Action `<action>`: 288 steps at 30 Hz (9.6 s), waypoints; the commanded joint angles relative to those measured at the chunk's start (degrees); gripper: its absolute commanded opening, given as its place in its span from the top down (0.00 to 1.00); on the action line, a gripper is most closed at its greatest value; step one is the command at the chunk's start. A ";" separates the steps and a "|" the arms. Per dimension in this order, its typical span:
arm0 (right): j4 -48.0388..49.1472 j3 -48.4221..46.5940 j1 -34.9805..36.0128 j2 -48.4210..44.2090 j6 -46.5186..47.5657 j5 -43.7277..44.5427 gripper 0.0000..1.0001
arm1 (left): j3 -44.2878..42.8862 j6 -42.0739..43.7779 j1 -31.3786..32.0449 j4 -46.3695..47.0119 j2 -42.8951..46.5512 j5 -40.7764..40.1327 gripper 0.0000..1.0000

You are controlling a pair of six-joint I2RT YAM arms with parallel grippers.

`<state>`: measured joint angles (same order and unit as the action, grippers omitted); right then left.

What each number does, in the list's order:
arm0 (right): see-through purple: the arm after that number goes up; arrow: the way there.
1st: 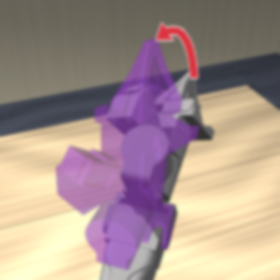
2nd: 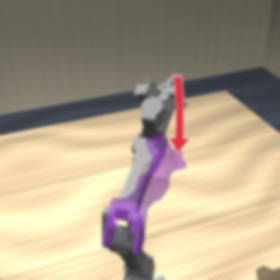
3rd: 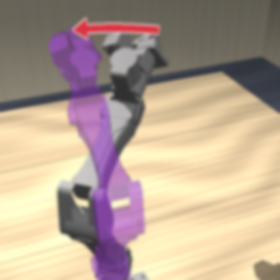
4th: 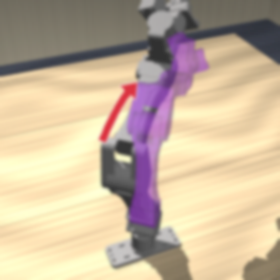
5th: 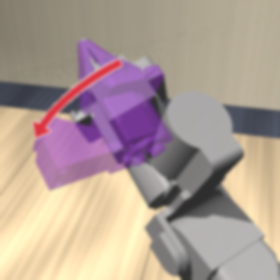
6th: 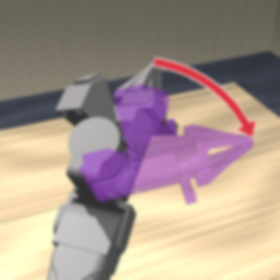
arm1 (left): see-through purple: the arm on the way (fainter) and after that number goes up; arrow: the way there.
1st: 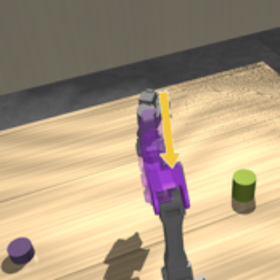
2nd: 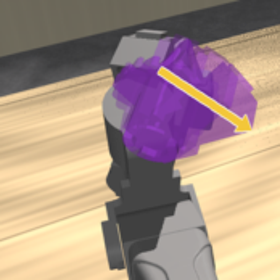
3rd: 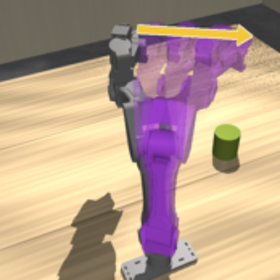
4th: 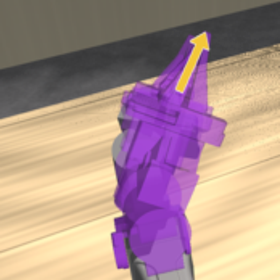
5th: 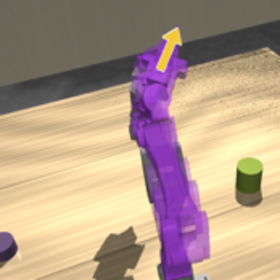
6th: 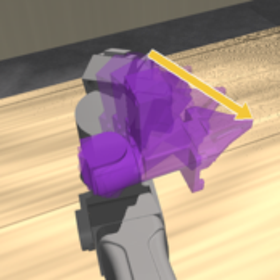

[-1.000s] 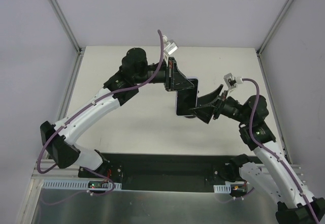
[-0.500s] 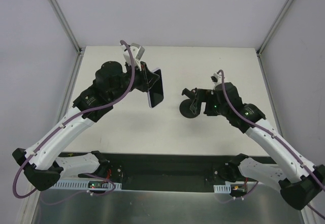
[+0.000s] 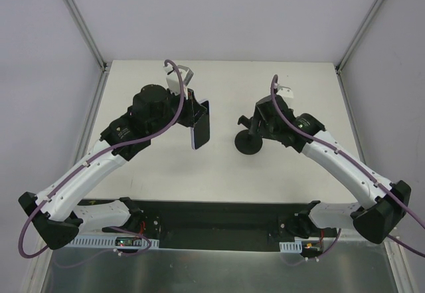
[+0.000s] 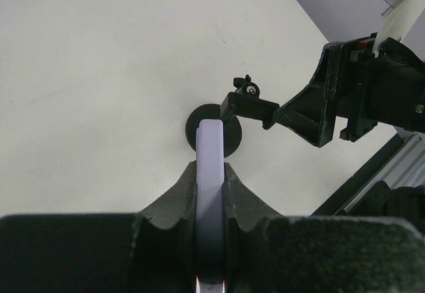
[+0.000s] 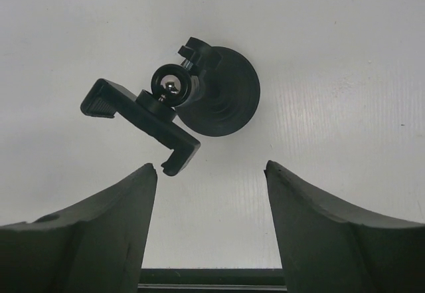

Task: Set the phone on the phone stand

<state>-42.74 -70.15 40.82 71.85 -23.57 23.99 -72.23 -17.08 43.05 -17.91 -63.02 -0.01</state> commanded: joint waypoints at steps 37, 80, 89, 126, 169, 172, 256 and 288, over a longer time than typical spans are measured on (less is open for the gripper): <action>8.46 1.33 1.11 4.53 20.13 -4.82 0.99 | -7.49 -2.35 -0.16 8.49 -9.84 18.28 1.00; 20.86 11.26 -13.48 -1.72 30.69 -49.04 0.99 | -2.04 -5.51 0.19 74.78 -35.50 72.96 1.00; 21.12 11.53 -13.57 -1.89 30.34 -50.35 0.99 | -2.30 -4.54 -1.74 75.13 -38.84 73.40 1.00; 23.67 13.02 -13.57 -1.98 29.99 -57.91 0.99 | -13.20 -15.08 -6.48 81.98 -53.07 78.94 1.00; 40.10 24.19 27.21 -11.74 6.54 32.88 1.00 | 15.24 5.39 1.42 48.19 -29.52 -24.52 1.00; 42.04 21.47 27.47 -9.72 5.30 30.77 1.00 | 16.25 8.29 2.13 60.18 -32.23 -23.90 1.00; 71.74 30.07 -8.21 3.20 2.49 -46.84 1.00 | 26.26 -6.30 -10.97 83.92 -28.56 54.77 1.00; 50.39 37.89 -17.00 -22.98 15.66 -49.48 0.15 | 33.38 -6.83 -9.82 89.63 -25.05 37.82 1.00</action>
<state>11.90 -33.39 25.52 52.88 -11.81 -28.95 -40.10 -26.30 33.06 73.82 -89.86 44.88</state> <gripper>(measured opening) 0.847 0.130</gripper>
